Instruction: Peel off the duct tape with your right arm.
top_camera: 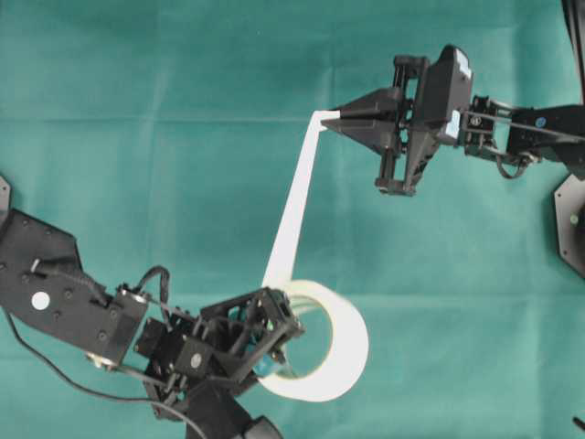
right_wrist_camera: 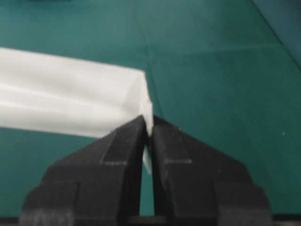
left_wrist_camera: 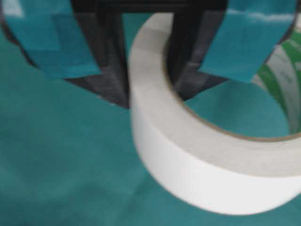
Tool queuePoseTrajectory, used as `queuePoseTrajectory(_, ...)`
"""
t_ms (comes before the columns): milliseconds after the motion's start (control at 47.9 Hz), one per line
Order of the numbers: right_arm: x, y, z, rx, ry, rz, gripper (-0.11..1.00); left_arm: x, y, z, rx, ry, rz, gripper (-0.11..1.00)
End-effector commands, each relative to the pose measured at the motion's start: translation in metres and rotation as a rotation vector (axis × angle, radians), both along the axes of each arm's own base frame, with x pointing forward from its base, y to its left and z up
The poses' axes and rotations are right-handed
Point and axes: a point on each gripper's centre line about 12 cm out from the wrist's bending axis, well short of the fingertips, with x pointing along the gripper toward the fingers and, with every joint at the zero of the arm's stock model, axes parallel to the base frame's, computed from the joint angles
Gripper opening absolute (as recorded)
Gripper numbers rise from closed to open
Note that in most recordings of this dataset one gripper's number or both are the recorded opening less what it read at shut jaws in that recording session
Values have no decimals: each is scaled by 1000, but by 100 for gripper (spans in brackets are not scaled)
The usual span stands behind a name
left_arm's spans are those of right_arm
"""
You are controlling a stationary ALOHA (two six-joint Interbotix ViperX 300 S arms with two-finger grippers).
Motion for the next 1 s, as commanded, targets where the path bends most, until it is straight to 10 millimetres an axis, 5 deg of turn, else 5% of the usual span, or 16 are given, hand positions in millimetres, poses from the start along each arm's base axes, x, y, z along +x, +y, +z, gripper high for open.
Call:
queuePoseTrajectory(0,-5,-29,7,-3,-30,-91,-9,-19,-37,36,-56,-89,-90,20)
queuePoseTrajectory(272,-5,-29,7,-5,-29,-88,-9,-20,-30,25,-49,-62,-70,20)
queuePoseTrajectory(982,-5,-26,5,-19,-12,-63,-9,-16,24,-22,-7,34,52,20)
